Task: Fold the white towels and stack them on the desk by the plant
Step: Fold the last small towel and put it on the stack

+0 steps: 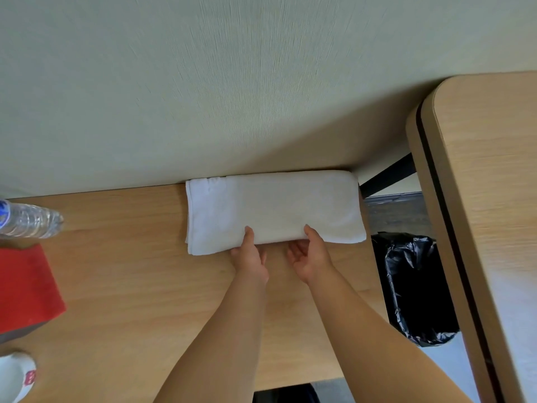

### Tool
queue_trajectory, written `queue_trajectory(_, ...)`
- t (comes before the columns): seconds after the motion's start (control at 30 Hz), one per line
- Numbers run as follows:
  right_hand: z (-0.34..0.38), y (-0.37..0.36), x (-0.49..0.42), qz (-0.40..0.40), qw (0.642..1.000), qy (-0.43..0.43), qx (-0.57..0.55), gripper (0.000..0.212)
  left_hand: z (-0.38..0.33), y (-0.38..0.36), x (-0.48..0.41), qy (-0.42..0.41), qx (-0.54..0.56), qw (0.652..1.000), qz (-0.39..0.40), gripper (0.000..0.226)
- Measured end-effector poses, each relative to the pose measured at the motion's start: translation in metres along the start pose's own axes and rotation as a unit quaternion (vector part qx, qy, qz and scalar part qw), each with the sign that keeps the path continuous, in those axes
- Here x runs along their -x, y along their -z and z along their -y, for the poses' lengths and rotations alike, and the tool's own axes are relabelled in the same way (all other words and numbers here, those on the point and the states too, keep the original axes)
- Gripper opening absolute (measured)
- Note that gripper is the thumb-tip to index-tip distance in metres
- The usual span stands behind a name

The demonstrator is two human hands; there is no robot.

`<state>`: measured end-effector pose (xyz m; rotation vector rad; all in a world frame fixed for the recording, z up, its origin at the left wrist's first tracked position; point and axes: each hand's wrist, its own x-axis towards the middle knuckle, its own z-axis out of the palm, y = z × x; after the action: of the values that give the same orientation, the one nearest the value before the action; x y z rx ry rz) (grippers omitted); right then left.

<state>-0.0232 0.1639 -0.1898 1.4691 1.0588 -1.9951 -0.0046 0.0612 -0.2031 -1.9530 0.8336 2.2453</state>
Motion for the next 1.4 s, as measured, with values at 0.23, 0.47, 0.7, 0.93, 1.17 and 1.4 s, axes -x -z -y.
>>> queue_trajectory(0.23,0.000,-0.016,-0.005,0.029,0.996,0.010,-0.078,0.040,-0.001,-0.009,0.002,-0.020,0.124,0.991,0.044,0.040)
queue_trajectory(0.47,0.003,-0.024,0.036,0.054,0.996,0.006,-0.071,0.040,-0.004,-0.002,0.035,0.022,0.211,0.977,0.007,0.041)
queue_trajectory(0.7,0.001,-0.046,0.115,0.079,0.992,0.004,-0.095,0.070,-0.047,0.006,0.112,0.078,0.310,0.939,0.129,0.027)
queue_trajectory(0.93,0.014,-0.052,0.244,0.241,0.965,0.009,-0.103,0.054,-0.104,0.030,0.235,0.038,0.273,0.927,0.254,0.045)
queue_trajectory(1.17,0.015,-0.052,0.373,0.318,0.929,-0.012,-0.190,0.057,-0.146,0.060,0.345,-0.020,0.247,0.910,0.332,0.042)
queue_trajectory(1.4,0.024,-0.030,0.429,0.303,0.914,0.014,-0.269,0.060,-0.141,0.062,0.394,-0.020,0.191,0.887,0.419,0.042)
